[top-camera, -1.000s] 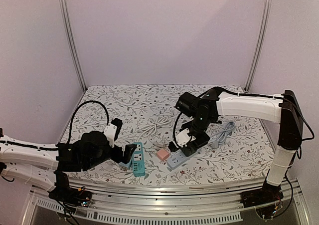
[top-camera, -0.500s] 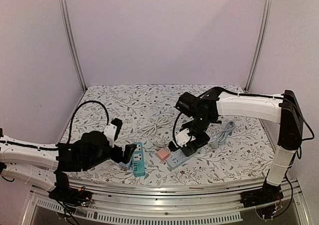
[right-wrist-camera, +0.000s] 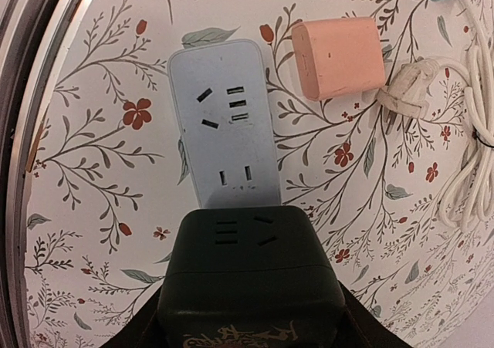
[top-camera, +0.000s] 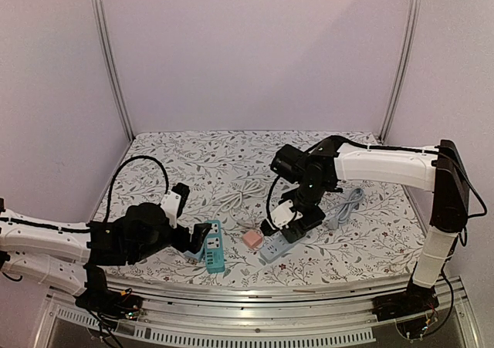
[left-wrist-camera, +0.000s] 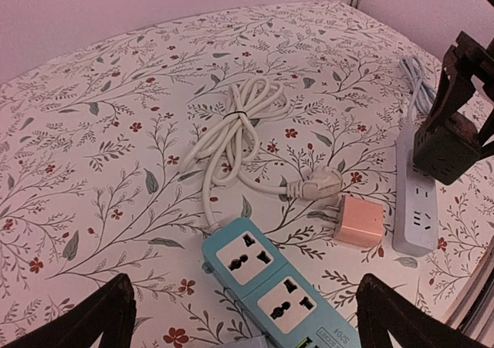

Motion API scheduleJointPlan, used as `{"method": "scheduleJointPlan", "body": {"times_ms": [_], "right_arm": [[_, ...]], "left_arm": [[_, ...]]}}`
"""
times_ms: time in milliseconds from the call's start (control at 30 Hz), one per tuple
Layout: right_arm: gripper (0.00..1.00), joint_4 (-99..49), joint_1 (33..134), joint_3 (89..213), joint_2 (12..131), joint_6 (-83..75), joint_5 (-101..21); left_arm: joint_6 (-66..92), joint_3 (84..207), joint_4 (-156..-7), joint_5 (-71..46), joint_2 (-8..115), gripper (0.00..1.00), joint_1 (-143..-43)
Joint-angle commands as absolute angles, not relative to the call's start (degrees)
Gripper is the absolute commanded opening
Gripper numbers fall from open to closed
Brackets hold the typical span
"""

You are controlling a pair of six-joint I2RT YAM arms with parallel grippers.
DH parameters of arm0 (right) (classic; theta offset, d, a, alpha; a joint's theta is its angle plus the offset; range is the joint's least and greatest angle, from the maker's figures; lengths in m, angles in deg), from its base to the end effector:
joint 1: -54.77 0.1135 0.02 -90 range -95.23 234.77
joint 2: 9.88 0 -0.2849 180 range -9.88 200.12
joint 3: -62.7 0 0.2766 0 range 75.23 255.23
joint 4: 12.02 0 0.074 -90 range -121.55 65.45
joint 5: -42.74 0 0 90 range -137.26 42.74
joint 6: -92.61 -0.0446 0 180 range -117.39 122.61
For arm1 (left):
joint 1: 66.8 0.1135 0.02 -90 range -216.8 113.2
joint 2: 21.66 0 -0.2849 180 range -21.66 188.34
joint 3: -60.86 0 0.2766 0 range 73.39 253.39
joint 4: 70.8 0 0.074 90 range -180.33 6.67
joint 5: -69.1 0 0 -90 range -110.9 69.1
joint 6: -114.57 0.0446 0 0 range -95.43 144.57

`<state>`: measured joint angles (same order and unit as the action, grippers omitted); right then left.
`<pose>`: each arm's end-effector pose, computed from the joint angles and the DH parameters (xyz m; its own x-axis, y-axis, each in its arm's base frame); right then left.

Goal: Insert the plug

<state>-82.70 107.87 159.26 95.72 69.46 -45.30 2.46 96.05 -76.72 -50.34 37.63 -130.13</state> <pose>0.2335 0.3135 0.2278 0.5060 -0.8566 -0.1011 -0.8589 -0.4895 -0.1509 0.1204 -0.1910 0.1890 -0.4291 0.1239 -0.8947 0.4595 0.8828 -0.0981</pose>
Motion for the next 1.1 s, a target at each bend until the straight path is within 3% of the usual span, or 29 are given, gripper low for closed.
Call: {"method": "scheduleJointPlan", "body": {"times_ms": [0, 1067], "right_arm": [[0.00, -84.73, 108.20, 159.43, 96.29, 69.31, -45.67], [0.00, -83.88, 108.89, 160.51, 100.94, 72.08, -49.67]], "left_arm": [[2.86, 95.27, -76.11, -51.03, 36.99, 0.99, -129.29], [3.01, 94.88, -75.19, -51.25, 37.53, 0.99, -129.12]]}}
